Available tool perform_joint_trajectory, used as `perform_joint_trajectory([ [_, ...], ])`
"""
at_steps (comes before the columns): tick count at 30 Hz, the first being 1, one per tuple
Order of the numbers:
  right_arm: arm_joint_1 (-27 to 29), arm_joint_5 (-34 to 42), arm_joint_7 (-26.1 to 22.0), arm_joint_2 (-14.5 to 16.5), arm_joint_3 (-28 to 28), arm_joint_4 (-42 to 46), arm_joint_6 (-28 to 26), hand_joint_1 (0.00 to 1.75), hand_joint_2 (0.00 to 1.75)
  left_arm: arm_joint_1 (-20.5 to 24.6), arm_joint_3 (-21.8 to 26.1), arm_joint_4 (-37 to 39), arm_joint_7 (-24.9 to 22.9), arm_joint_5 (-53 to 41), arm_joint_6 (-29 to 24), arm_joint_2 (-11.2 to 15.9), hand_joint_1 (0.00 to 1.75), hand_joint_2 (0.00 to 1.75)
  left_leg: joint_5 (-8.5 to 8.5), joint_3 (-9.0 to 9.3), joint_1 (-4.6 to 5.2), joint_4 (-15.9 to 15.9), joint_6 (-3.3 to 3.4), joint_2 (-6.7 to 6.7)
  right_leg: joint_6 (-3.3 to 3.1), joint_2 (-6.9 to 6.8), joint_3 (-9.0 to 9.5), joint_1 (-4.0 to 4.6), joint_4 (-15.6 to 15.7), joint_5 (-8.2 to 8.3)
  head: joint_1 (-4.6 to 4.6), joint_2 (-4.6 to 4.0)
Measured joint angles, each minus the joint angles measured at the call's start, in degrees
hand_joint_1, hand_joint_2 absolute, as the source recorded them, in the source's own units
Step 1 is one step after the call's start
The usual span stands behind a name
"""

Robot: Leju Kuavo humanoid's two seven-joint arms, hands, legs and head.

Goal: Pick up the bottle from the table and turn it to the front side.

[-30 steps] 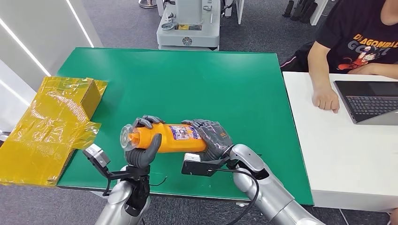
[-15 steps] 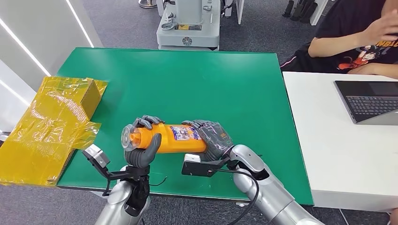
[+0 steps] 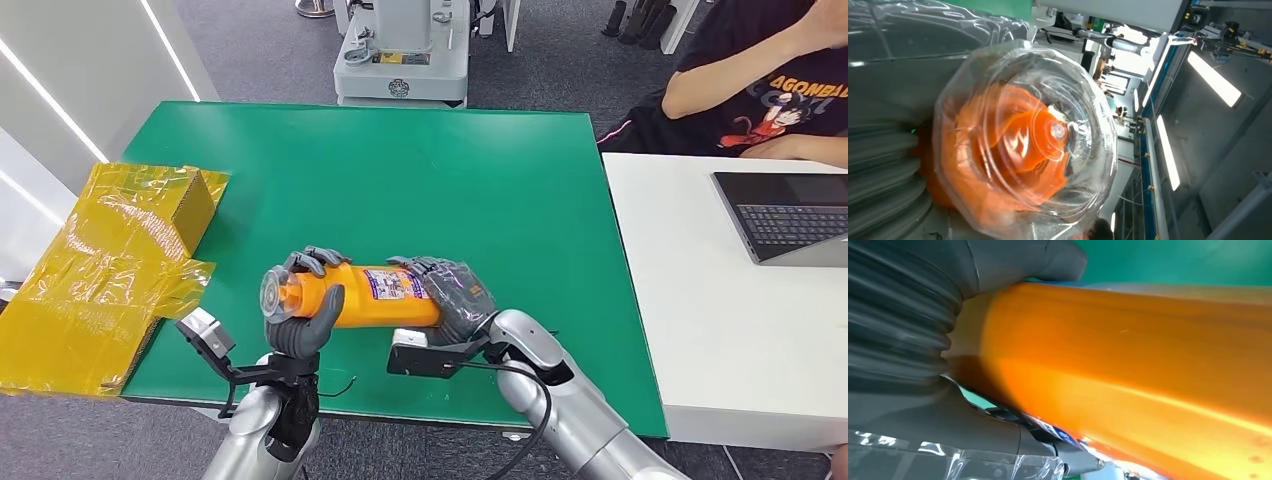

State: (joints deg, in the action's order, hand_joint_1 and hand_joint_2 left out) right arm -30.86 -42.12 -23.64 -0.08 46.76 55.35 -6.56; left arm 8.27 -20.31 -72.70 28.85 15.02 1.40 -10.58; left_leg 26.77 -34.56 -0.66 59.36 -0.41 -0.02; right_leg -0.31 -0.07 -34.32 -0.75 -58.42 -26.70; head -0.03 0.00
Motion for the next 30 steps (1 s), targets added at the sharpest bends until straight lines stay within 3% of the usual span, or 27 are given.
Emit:
perform_joint_trajectory([
  [6,1.21,0.75,0.23,0.04,-0.13,1.1,-2.95,0.0,1.75,0.04,0.03,0.03,0.13,-0.13,-0.32,-0.09,1.75,1.75,0.0,-0.01,0.0,0.0,0.0,0.0,0.0,0.0,0.0,0.0,0.0,0.0,0.01,0.0],
  [13,3.74,5.64,-1.27,0.72,-1.85,4.14,-11.46,0.0,1.75,0.74,0.96,0.04,1.17,-0.49,-2.01,-0.12,1.75,1.75,0.0,-0.01,0.0,0.0,0.0,-0.01,0.0,-0.01,0.01,0.0,-0.01,0.0,0.01,0.0],
  [30,8.48,13.97,-3.19,1.24,-2.52,12.75,-18.27,0.0,1.75,1.12,1.92,-0.03,1.61,-0.75,-4.52,0.81,1.75,1.75,0.0,0.0,0.0,-0.01,0.0,0.0,0.0,0.0,0.0,0.0,0.0,0.0,0.01,0.0],
])
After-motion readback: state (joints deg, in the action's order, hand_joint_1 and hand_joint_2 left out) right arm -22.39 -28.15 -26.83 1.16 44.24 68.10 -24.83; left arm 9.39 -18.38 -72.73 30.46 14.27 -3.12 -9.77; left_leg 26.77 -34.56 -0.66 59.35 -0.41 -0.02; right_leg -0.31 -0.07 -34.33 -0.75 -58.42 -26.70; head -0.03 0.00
